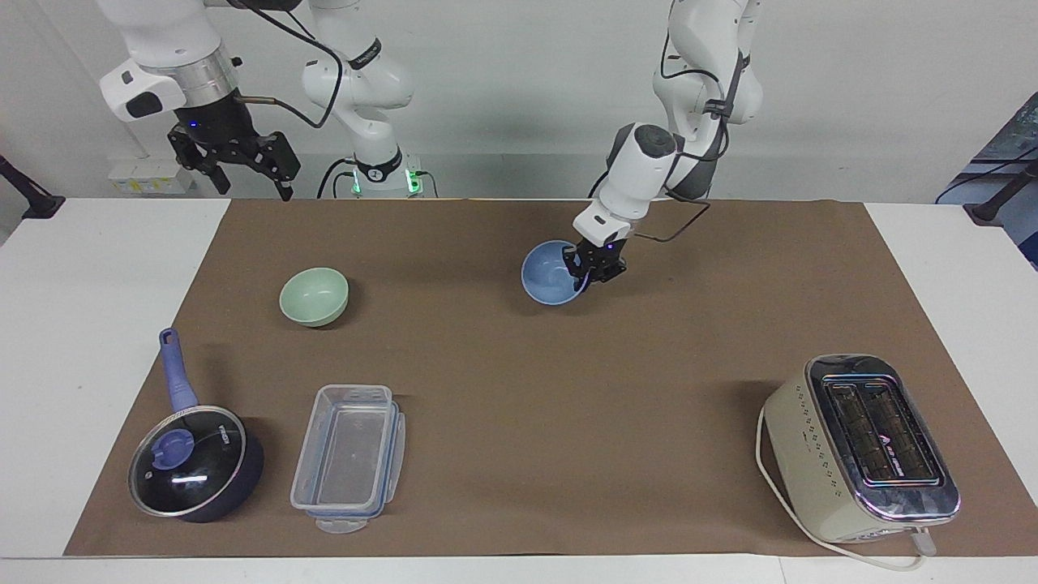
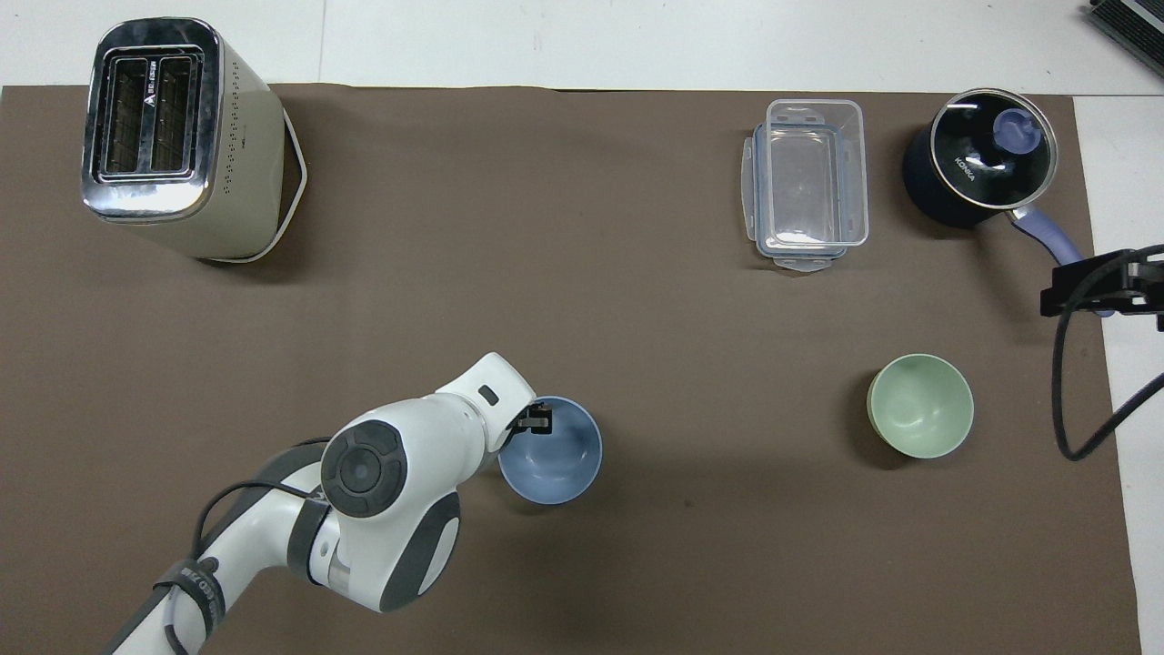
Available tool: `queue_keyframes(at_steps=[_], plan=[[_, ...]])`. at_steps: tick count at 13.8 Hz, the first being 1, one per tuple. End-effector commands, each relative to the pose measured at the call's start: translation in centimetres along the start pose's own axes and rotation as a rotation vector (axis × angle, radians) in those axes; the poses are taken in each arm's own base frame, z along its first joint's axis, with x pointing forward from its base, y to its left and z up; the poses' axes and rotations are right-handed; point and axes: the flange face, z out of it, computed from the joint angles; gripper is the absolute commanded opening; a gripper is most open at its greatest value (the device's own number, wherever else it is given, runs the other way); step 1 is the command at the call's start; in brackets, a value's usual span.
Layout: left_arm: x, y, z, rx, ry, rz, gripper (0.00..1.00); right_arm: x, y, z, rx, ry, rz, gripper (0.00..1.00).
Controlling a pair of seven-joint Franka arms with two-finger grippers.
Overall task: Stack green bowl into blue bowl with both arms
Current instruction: 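Slide the blue bowl toward the table centre with the left gripper, then withdraw the left gripper while the right gripper reaches the green bowl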
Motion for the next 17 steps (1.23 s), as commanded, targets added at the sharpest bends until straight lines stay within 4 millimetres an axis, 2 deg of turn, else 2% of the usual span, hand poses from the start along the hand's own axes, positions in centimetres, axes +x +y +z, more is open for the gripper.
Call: queue_keyframes(at_steps=[1,3,4,6,8,10,11,13,14,17], plan=[[5.1,-3.5,-2.4,0.020,-0.050,-0.039,1.00,-0.2,0.1,-0.1,0.018,0.011,0.011,1.00],[8.2,-7.0,-4.6,0.063,-0.057,-0.018,1.00,0.0,0.1,0.0,0.021,0.025,0.004,1.00],[9.4,-8.6,-5.0,0.091,-0.070,-0.011,1.00,0.2,0.2,0.5,0.022,0.033,0.002,1.00],[11.9,-12.1,-7.3,0.127,-0.092,-0.004,1.00,0.4,1.1,1.6,0.020,0.017,0.016,1.00],[13.7,-16.6,-9.7,0.133,-0.118,0.009,1.00,0.7,2.1,3.7,0.019,0.017,0.020,1.00],[14.8,-20.5,-12.9,0.145,-0.133,0.027,1.00,1.0,3.1,6.8,0.016,0.007,-0.032,1.00],[15.2,-22.2,-15.2,0.145,-0.146,0.013,1.00,1.3,4.0,8.6,0.015,0.007,-0.047,1.00],[15.7,-24.4,-19.1,0.161,-0.176,0.019,1.00,1.5,4.5,12.9,0.017,0.012,-0.064,1.00],[15.6,-25.2,-21.0,0.185,-0.175,0.029,1.00,1.5,4.5,14.9,0.016,0.012,-0.068,1.00],[15.7,-25.4,-25.3,0.206,-0.193,0.012,1.00,1.4,4.5,21.9,0.018,-0.007,-0.124,1.00]])
